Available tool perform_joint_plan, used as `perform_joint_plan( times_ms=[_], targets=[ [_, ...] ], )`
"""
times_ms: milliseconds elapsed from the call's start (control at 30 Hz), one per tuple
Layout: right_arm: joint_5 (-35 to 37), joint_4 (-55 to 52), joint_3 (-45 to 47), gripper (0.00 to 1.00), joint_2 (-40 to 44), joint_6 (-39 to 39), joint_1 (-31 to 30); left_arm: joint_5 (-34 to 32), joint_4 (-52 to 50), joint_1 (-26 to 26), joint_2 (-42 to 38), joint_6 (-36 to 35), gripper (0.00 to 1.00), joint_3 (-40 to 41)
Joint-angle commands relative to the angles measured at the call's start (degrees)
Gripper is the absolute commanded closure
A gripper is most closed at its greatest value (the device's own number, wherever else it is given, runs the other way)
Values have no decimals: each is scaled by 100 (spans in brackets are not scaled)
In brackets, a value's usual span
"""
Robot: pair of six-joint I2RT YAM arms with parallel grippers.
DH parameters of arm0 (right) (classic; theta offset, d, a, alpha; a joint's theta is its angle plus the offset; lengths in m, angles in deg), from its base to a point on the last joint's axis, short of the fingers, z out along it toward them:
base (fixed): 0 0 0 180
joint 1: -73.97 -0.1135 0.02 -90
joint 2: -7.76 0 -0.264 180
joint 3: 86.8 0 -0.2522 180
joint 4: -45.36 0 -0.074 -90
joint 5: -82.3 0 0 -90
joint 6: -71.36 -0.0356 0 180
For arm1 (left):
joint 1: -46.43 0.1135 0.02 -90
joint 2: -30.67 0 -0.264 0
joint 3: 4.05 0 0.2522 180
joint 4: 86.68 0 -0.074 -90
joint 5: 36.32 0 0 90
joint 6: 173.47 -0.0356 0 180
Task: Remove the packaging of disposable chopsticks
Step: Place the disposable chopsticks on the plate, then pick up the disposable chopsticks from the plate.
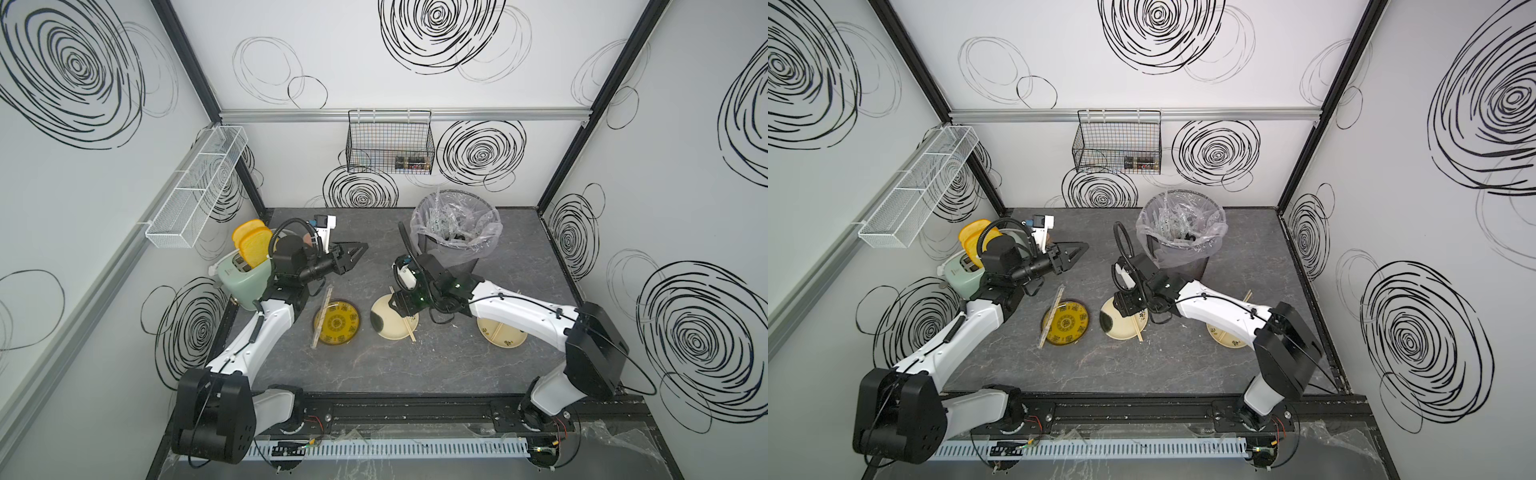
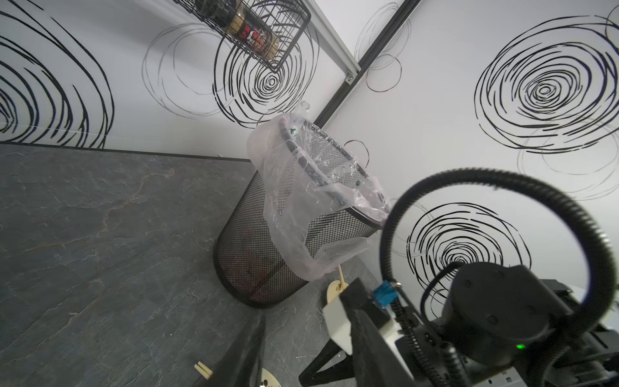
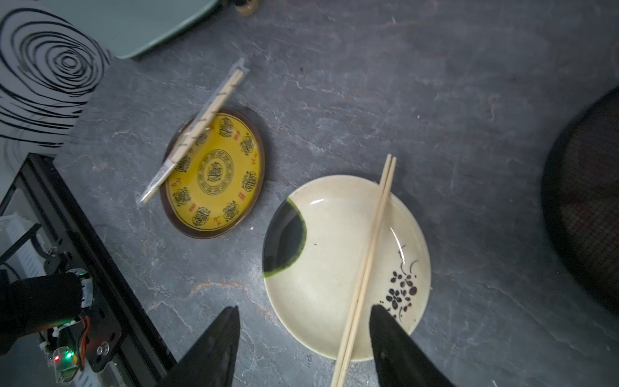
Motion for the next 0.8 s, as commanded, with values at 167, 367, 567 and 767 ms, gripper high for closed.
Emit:
perform_joint_plan(
  times_ms=[167, 367, 567, 767],
  targets=[
    [-263, 2058, 1126, 32, 747, 864, -44, -1507, -1810, 33, -346, -1492, 54, -674],
    [-631, 2946, 1537, 32, 691, 1118, -90, -2944, -3168, 110, -746, -1747, 53, -582],
    [-938, 3606, 1817, 32, 434, 1233, -203, -3448, -3893, -12, -917, -1626, 48, -131],
    [-998, 4424, 2416, 32, 447, 1241, -610, -4240, -4308, -588, -302, -1517, 47, -48]
  ],
)
